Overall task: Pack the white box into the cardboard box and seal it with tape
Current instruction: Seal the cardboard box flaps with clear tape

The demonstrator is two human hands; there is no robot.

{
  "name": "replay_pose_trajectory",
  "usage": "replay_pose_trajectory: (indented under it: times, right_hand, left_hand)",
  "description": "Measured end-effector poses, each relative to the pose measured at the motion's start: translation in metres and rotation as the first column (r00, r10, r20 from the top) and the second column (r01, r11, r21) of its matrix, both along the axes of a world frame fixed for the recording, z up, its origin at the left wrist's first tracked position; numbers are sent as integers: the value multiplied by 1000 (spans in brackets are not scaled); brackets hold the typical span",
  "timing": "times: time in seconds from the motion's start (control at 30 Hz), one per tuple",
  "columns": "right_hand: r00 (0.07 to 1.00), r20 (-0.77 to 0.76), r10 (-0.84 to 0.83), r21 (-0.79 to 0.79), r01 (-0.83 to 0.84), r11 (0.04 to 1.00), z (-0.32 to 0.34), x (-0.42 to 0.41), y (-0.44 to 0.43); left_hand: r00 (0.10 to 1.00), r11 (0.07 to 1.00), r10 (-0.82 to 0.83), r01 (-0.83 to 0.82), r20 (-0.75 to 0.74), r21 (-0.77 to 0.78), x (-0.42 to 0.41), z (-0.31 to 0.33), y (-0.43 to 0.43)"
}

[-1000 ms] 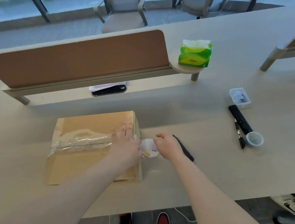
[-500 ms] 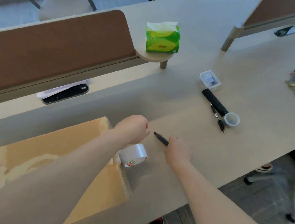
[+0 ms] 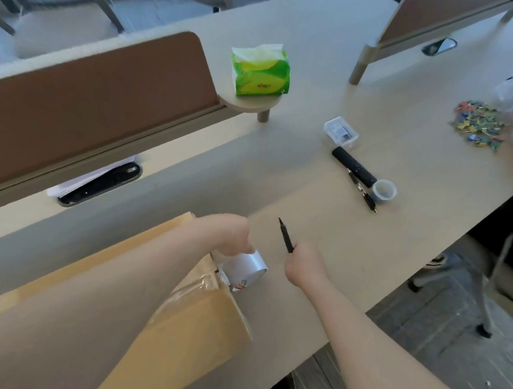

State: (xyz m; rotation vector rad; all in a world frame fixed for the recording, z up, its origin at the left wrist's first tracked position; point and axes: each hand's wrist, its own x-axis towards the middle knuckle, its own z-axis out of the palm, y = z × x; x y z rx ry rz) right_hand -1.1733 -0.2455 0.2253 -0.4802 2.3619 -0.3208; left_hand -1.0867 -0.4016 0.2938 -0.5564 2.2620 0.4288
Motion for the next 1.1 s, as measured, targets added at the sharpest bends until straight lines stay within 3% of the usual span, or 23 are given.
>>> replay_pose_trajectory:
  times: [0.1,0.37,0.6,0.8,0.97,1.1]
  right_hand:
    - [987,117,-107,-31,112,993,21,12,8]
    - [936,272,-225,-35,243,969,61,38,39]
    - [859,512,-29,-123,106,987,89,44,48]
    - [874,479,79,-146,-9,989,86,57,30]
    - [913,391,114,-119,-73,990,84,59,17]
    - [939,326,112,-114,-78,990,83,61,11]
  left_hand:
    - [993,996,-68,62,98,59,1,6,1]
    - [993,969,-25,-4,115,245,0,11,-8]
    - [985,937,92,-135,145,321,-3,-6,-14]
    - [984,946,51,-103,172,307,-6,-22,-12]
    - [944,845,215,-308,249,438,-10,-35,-22]
    - [925,801,269,-370,269,472,-10,-40,-27]
